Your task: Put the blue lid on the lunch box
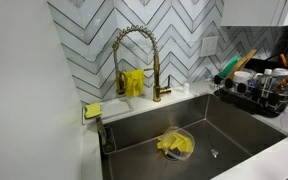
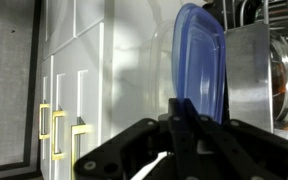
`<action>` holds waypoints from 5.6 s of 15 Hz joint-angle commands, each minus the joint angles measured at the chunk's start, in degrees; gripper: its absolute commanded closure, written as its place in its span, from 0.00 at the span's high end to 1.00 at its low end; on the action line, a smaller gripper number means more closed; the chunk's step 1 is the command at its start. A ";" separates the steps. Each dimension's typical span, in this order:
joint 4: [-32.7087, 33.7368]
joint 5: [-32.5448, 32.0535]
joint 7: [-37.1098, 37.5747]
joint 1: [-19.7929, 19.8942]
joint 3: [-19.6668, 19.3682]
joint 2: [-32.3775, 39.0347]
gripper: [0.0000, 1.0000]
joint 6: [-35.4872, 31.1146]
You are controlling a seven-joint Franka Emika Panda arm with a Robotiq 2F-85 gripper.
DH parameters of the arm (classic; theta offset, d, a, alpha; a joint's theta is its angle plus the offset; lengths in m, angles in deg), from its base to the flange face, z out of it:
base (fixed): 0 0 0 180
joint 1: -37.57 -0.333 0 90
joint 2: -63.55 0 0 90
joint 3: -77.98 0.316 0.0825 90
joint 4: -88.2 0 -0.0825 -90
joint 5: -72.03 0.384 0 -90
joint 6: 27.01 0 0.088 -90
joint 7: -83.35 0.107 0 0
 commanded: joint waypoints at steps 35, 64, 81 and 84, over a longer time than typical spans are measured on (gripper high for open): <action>-7.00 4.90 -1.37 -4.14 -1.02 -3.28 0.02 -9.34; -6.34 4.00 -1.72 -3.99 -1.08 -1.67 0.98 -10.24; 5.16 5.23 -16.22 -1.11 -0.82 8.11 1.00 -0.69; 7.47 7.40 -20.22 -0.01 -0.16 10.86 1.00 0.52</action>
